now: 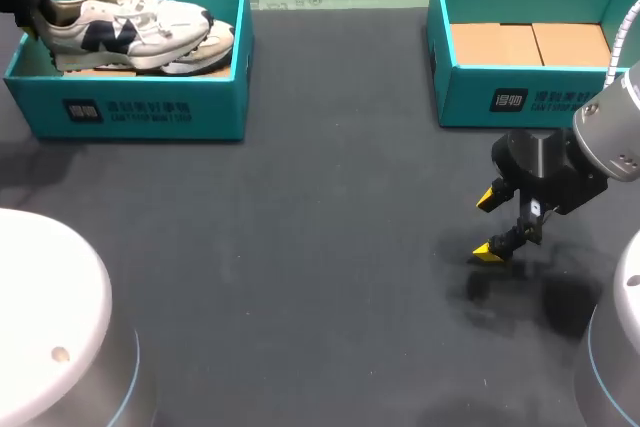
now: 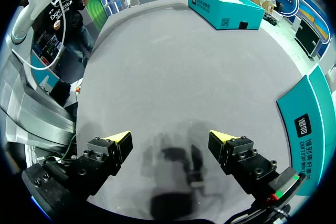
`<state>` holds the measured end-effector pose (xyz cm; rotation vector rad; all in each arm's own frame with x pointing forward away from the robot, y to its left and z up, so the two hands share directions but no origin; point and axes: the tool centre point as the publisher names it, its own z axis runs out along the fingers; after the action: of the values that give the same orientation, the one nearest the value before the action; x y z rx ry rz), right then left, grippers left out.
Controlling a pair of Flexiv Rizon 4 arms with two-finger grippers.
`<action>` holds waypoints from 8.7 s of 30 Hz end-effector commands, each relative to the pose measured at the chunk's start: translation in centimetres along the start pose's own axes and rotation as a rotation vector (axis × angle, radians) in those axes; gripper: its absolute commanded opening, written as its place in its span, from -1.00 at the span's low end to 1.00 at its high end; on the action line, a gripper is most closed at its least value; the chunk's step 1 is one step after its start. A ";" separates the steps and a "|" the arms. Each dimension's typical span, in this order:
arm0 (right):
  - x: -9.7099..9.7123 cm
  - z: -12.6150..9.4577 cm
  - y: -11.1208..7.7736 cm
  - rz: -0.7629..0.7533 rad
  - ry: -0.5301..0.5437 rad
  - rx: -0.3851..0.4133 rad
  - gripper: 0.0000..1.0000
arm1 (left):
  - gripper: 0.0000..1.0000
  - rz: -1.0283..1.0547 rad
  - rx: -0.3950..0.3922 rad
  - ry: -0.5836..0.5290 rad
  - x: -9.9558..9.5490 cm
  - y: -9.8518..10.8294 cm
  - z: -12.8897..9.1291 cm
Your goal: Take the shoe out of the shoebox, open the shoe tongue, remove and reinsert the insole, then place the shoe into the shoebox
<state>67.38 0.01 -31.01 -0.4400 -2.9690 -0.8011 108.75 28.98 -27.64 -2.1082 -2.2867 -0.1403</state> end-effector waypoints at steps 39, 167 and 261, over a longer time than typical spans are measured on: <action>0.1 0.0 0.0 0.000 -0.002 0.001 1.00 | -1.00 0.039 -0.074 0.111 -4.1 -16.0 -15.2; 0.1 0.0 0.0 0.000 -0.002 0.001 1.00 | 1.00 0.092 -0.038 0.090 -31.7 -38.4 2.2; 0.1 0.0 0.0 0.000 -0.002 0.001 1.00 | 1.00 -1.169 1.141 -0.613 -26.1 -37.4 4.3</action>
<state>67.37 0.02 -31.01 -0.4398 -2.9690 -0.8011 72.94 0.55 -35.32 -0.1504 -2.5197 1.4945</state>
